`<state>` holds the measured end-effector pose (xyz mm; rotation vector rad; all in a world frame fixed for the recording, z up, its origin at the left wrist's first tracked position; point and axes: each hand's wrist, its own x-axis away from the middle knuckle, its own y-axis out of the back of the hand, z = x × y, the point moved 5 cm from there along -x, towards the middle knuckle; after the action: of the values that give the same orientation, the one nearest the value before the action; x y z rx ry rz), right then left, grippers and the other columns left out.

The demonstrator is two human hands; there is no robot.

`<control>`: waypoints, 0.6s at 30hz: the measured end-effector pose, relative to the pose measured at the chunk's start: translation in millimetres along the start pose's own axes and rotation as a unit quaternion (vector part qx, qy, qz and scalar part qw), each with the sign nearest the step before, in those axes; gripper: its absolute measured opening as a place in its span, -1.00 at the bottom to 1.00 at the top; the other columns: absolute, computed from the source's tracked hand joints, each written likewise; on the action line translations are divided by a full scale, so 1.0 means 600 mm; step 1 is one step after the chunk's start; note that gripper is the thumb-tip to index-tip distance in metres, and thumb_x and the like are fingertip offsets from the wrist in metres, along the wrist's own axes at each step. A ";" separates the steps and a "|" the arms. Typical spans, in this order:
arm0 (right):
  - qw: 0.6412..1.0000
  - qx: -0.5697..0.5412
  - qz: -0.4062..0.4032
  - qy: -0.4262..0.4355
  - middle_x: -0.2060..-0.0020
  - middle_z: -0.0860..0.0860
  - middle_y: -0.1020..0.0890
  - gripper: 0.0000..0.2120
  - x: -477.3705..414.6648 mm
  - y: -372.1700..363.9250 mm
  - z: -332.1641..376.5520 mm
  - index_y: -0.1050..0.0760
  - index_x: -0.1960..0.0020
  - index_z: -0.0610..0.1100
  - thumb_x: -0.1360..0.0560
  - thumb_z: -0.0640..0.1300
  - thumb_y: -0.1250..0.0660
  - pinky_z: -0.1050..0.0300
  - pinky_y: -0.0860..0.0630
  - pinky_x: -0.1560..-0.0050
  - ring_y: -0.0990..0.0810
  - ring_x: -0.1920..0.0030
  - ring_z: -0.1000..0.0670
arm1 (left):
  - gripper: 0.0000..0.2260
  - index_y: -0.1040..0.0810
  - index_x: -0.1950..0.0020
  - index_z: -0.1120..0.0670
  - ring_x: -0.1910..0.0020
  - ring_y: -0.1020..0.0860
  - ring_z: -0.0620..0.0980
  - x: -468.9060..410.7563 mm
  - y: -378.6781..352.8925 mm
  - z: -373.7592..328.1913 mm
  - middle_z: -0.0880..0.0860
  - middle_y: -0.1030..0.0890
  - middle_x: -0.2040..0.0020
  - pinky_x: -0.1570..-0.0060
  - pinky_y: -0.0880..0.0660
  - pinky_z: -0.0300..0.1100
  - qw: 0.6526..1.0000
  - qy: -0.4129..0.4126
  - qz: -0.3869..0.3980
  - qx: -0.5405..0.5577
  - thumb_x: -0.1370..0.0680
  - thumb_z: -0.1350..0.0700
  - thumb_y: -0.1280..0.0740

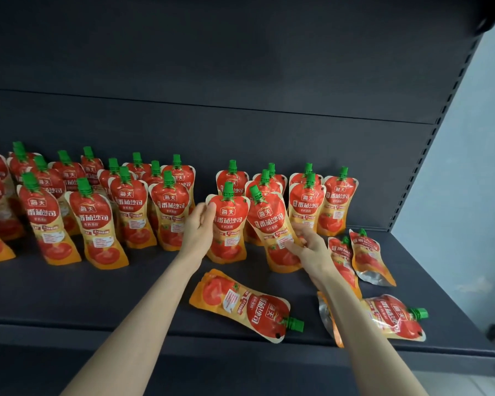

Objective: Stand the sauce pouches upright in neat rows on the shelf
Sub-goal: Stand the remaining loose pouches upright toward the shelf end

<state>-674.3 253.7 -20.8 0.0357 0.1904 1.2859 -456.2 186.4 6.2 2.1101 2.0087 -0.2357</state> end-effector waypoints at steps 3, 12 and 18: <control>1.000 -0.010 0.005 -0.007 -0.11 -0.02 -0.55 -0.77 -0.003 0.004 -0.008 -0.40 -0.19 -0.05 -0.56 -0.23 -0.24 0.20 -0.50 0.00 -0.53 -0.14 -0.03 | -0.75 -0.41 -0.19 -0.04 -0.07 -0.48 -0.19 -0.001 -0.005 0.021 -0.14 -0.52 -0.07 0.08 -0.43 -0.34 0.998 0.032 0.052 0.025 -0.53 0.00 -0.31; 0.996 0.081 0.020 0.026 -0.19 0.03 -0.50 -0.51 -0.018 -0.016 -0.010 -0.27 -0.37 -0.13 -0.49 -0.28 -0.33 0.15 -0.42 -0.16 -0.45 -0.19 0.07 | -0.60 -0.38 -0.19 -0.04 -0.20 -0.51 -0.05 -0.006 -0.004 0.079 0.00 -0.56 -0.18 -0.20 -0.46 -0.07 0.994 0.038 0.098 -0.023 -0.43 0.17 -0.44; 0.989 0.139 -0.010 0.044 -0.22 -0.05 -0.53 -0.47 -0.033 -0.024 -0.015 -0.31 -0.35 -0.14 -0.44 -0.24 -0.41 0.06 -0.45 -0.20 -0.50 -0.25 -0.06 | -0.59 -0.32 -0.27 0.00 -0.22 -0.46 -0.08 -0.006 -0.010 0.092 -0.02 -0.49 -0.21 -0.19 -0.44 -0.13 0.993 0.019 0.095 -0.074 -0.49 0.12 -0.38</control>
<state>-667.0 230.1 -29.1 0.2155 0.4444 1.2346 -460.2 168.4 -46.0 2.2060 1.7683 -0.0147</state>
